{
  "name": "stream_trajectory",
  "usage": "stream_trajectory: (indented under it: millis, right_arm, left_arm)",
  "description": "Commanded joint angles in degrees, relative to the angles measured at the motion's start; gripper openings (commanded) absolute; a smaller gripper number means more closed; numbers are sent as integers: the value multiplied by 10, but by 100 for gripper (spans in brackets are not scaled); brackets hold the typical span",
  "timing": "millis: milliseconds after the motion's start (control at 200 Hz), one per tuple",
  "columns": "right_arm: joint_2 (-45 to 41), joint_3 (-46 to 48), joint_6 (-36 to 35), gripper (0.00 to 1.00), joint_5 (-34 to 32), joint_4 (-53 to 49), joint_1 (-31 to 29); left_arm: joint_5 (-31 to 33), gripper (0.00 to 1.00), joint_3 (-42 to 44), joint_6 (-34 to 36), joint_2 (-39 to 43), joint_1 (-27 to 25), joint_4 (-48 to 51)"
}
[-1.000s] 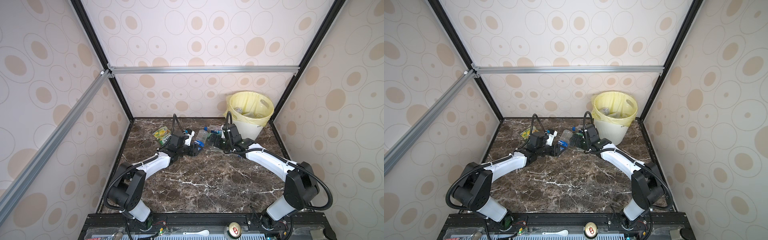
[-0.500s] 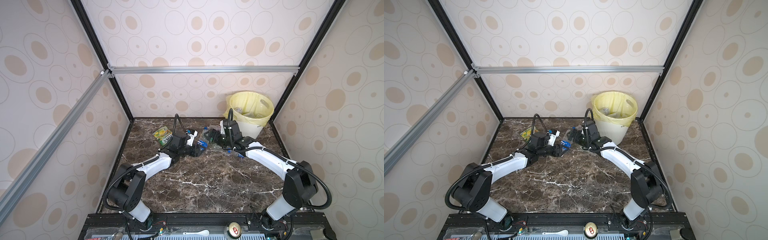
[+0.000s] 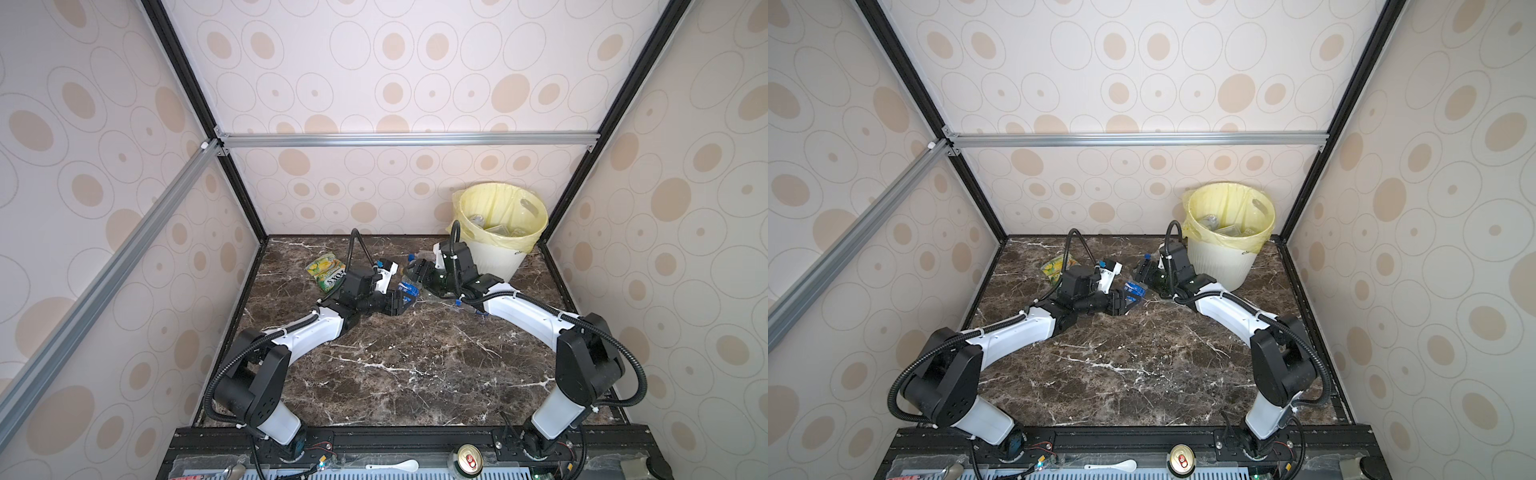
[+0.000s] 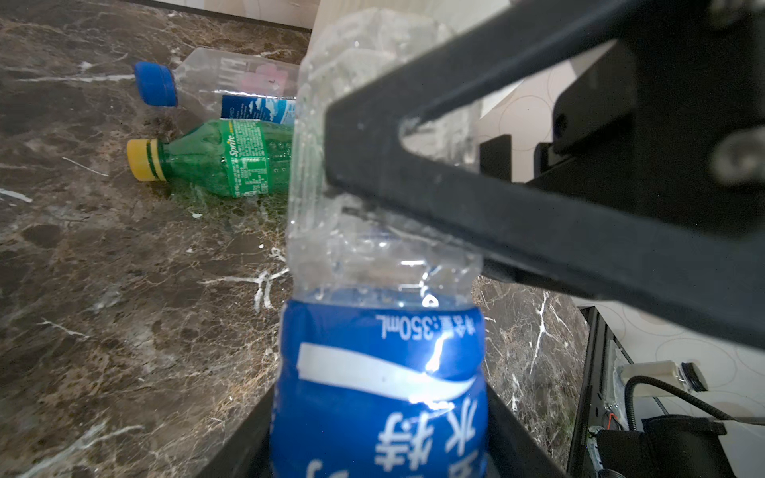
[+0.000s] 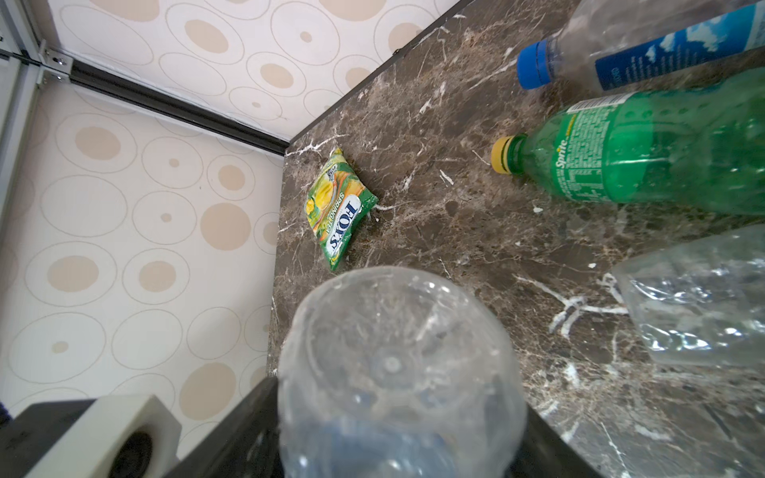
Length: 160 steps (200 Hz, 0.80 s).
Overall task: Throw the plastic bottles in the bin
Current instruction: 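Lift the water bottle upright with the left gripper while the right gripper grasps its base, then carry the water bottle over the bin with the right gripper and release it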
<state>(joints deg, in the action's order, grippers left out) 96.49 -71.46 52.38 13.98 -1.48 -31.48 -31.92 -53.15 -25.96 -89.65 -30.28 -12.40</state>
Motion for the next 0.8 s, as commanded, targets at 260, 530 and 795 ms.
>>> stream_trajectory:
  millis: [260,530,795]
  right_arm:
    - [13,12,21,66,5,22,-5]
    - [2,11,10,58,-6,5,-5]
    - [-19,-21,-39,56,-40,-65,-5]
  left_arm:
    - [-13,63,-3,0,18,-7,-22]
    - [-3,68,-5,3,18,-7,-14]
    - [4,82,-3,17,31,-8,-11]
